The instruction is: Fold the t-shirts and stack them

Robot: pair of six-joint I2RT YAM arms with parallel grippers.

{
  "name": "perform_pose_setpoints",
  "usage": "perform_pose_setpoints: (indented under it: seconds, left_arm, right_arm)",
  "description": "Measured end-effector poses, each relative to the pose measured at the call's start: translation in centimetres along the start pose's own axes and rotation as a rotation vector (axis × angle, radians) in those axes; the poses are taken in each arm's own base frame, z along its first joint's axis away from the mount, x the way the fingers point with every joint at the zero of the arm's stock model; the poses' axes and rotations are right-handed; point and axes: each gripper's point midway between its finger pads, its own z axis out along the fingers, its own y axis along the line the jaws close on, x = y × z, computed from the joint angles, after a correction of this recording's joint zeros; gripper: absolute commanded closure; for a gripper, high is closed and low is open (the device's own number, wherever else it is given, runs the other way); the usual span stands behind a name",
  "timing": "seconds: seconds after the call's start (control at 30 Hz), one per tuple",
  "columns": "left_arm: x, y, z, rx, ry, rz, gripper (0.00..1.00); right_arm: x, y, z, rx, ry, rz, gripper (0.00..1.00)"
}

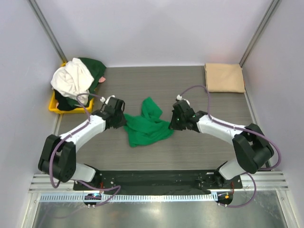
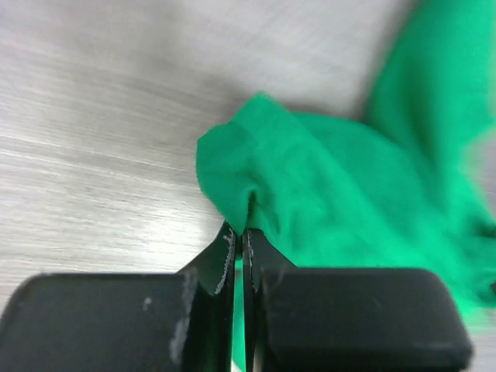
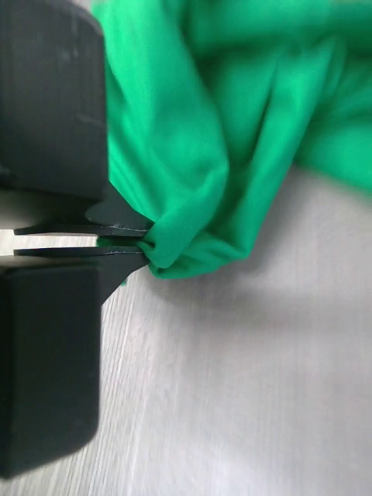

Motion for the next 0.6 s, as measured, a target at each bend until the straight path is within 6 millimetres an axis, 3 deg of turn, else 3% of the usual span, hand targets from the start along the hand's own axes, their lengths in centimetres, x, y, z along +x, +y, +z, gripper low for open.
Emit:
perform_pose_setpoints:
  seconds: [0.1, 0.17, 0.23, 0.33, 0.4, 0.43, 0.47, 0.5, 0.53, 0.57, 0.6]
  left_arm:
    - [-4.4, -2.9, -4.1, 0.068, -0.107, 0.007, 1.0]
    - [-8.1, -5.0, -9.0, 0.138, -0.208, 0.007, 1.0]
    - [-12.1, -7.2, -15.3, 0.232, -0.342, 0.006, 1.0]
    - [-17.3, -9.3, -25.7, 0.339, -0.519, 0.027, 1.0]
    - [-19.3, -9.9, -31.4, 0.401, -0.618, 0.034, 0.99]
    - [-19.8, -9.9, -33.4, 0.421, -0.652, 0.044, 0.95]
    - [-20.0, -9.9, -34.7, 0.433, -0.669, 0.059, 0.86]
    - [-19.8, -9.8, -35.5, 0.442, -0.672, 0.08, 0.78]
    - [-19.5, -9.6, -35.9, 0.439, -0.671, 0.097, 0.66]
    - [-19.1, -9.3, -35.5, 0.424, -0.657, 0.117, 0.4]
    - [-18.7, -9.0, -34.6, 0.402, -0.635, 0.135, 0.34]
  right_arm:
    - [-4.4, 2.4, -3.4, -0.02, -0.08, -0.029, 0.99]
    - [-8.0, 4.6, -7.3, -0.055, -0.169, -0.05, 0.99]
    - [-12.3, 7.0, -12.9, -0.105, -0.298, -0.072, 0.99]
    - [-18.1, 9.4, -23.7, -0.166, -0.531, -0.091, 0.99]
    - [-20.5, 9.6, -30.9, -0.192, -0.681, -0.087, 0.99]
    - [-20.9, 9.5, -33.1, -0.198, -0.725, -0.083, 0.98]
    - [-21.3, 9.2, -35.3, -0.199, -0.766, -0.079, 0.93]
    - [-21.2, 8.9, -36.5, -0.2, -0.787, -0.077, 0.42]
    - [-20.9, 8.2, -37.5, -0.189, -0.805, -0.072, 0.2]
    - [-20.4, 7.3, -37.5, -0.163, -0.804, -0.071, 0.08]
    - [-19.9, 6.4, -36.7, -0.125, -0.785, -0.069, 0.01]
